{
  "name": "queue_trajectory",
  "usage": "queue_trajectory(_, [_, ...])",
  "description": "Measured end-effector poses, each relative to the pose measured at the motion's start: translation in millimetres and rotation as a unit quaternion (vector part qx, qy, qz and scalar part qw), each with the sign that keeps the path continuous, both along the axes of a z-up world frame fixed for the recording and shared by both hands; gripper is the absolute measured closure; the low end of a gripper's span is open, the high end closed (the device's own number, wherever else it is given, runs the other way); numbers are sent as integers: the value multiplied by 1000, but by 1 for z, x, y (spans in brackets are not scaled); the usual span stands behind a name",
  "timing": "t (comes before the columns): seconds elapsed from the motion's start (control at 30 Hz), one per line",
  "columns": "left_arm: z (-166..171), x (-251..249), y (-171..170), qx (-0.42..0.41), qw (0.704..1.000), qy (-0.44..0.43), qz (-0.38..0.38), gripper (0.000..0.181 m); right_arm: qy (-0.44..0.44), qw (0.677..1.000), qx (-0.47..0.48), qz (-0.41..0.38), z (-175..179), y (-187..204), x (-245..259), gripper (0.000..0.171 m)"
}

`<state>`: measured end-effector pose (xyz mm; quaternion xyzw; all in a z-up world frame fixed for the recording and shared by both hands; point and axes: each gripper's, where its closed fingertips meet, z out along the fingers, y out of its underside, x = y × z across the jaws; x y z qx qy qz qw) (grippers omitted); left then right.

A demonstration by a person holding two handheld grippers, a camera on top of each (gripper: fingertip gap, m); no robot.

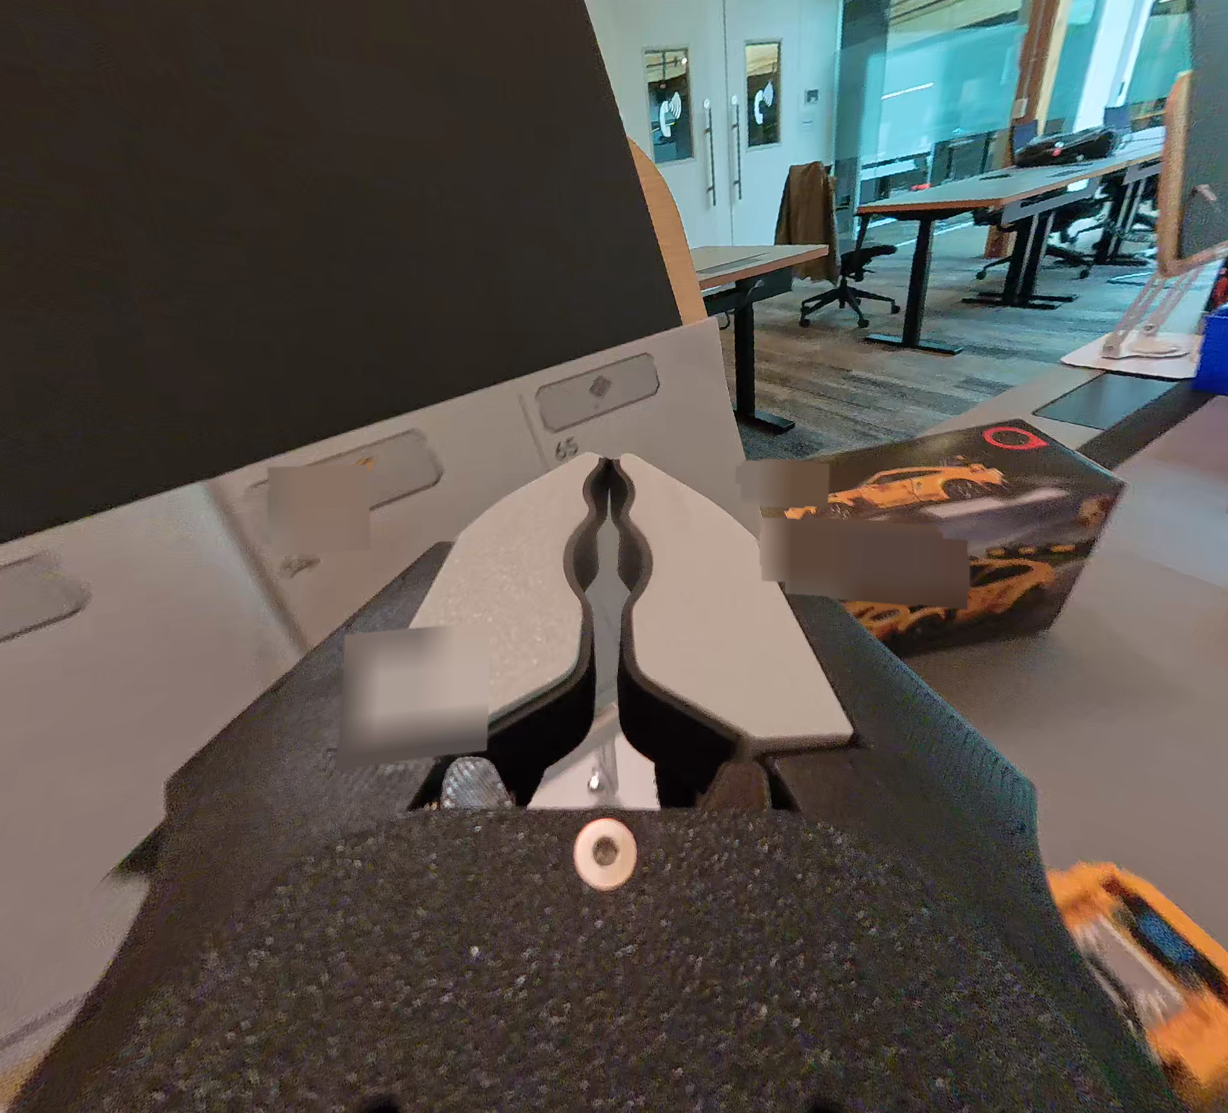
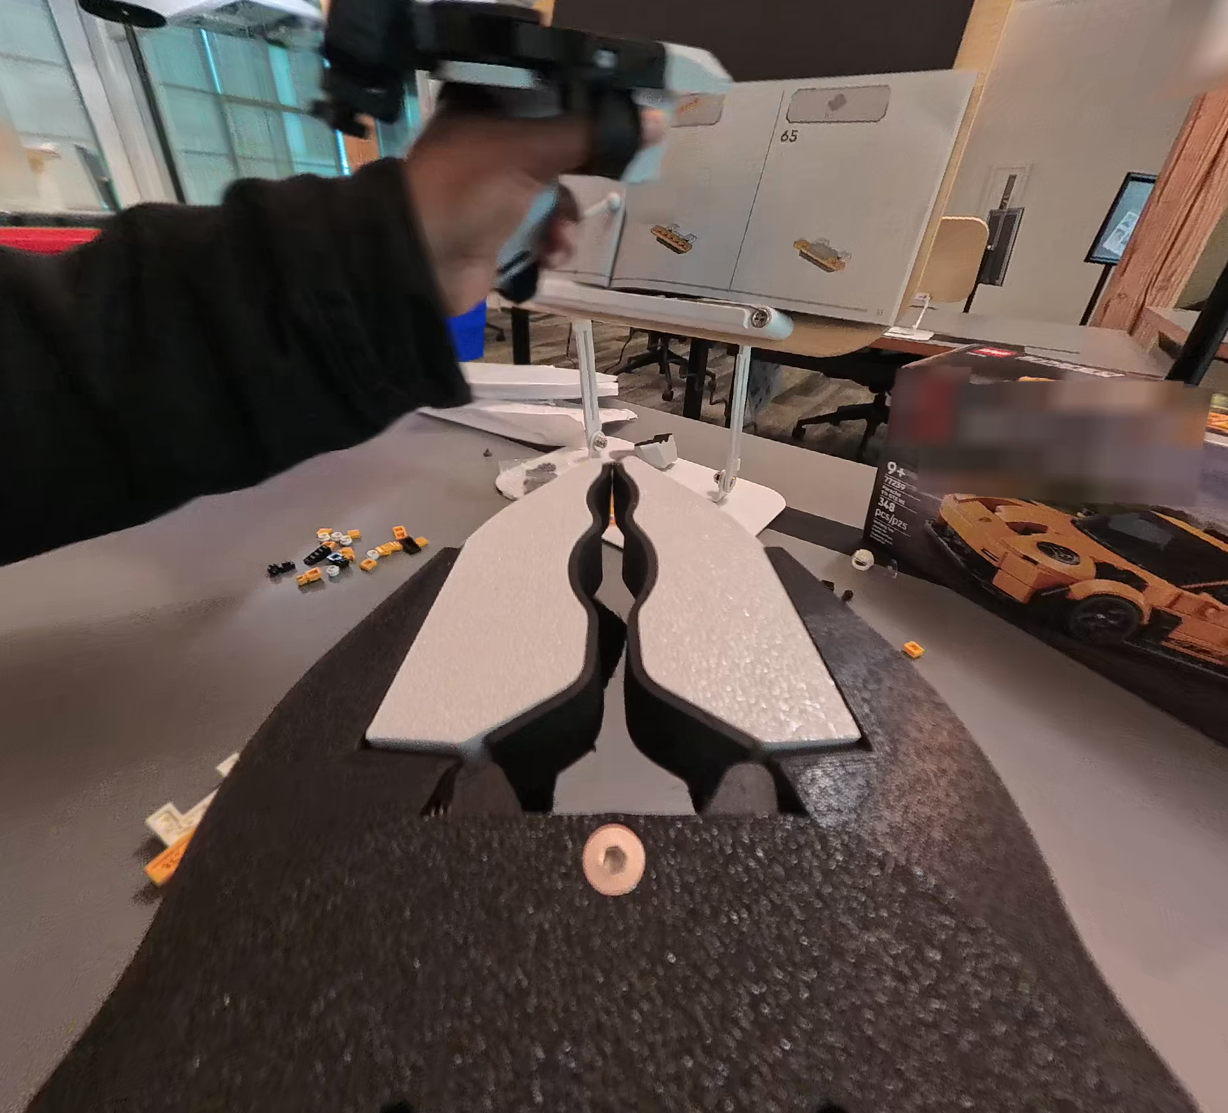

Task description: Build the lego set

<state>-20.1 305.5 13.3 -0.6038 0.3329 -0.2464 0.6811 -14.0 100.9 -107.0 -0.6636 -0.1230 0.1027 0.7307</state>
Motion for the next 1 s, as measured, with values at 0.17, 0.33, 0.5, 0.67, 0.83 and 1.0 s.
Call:
queue_trajectory(0.17, [-3, -106, -42, 3, 1000, -15, -4, 181, 1, 1000, -18, 20, -11, 3, -6, 170])
queue_trajectory(0.33, [-35, -212, -71, -17, 999, 13, 24, 181, -24, 998, -28, 42, -23, 3, -18, 171])
queue_trajectory(0.5, [-70, -295, -93, -32, 996, 28, 83, 181, -74, 996, -36, 46, -37, 5, -28, 171])
queue_trajectory(0.67, [-88, -373, -100, -41, 985, 28, 166, 181, -82, 994, -38, 54, -41, 5, -32, 165])
queue_trajectory(0.83, [-73, -474, -89, -49, 961, 68, 263, 181, -71, 994, -37, 69, -39, 3, -33, 156])
queue_trajectory(1.0, [-89, -539, -58, -154, 933, 177, 271, 169, -81, 993, -50, 68, -45, 4, -34, 166])
